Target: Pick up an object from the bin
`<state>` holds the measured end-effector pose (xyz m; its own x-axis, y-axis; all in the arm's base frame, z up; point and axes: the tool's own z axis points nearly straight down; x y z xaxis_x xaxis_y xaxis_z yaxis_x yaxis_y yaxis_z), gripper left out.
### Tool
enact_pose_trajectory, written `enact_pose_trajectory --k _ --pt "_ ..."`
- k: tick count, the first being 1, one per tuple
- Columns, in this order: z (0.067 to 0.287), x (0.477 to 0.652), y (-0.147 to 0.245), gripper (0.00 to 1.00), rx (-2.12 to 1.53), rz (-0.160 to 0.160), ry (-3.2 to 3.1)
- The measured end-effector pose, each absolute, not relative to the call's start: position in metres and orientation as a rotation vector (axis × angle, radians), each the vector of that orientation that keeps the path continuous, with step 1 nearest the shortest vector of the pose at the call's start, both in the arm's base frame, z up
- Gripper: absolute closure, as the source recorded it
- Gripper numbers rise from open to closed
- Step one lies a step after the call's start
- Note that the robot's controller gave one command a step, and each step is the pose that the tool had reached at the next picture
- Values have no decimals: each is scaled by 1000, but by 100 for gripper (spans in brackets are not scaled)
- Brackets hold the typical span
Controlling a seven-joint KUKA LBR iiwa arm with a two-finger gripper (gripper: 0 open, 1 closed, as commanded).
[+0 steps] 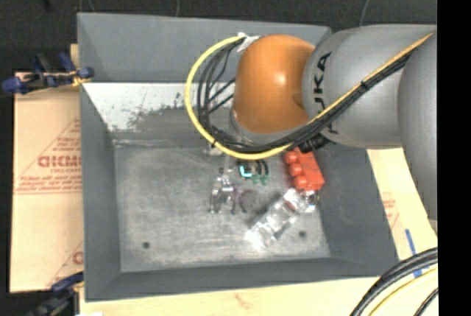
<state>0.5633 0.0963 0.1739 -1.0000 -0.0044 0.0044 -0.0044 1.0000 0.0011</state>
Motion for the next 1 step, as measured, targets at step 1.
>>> enact_pose_trajectory --k 1 --pt "81 554 41 0 -407 -2 -3118"
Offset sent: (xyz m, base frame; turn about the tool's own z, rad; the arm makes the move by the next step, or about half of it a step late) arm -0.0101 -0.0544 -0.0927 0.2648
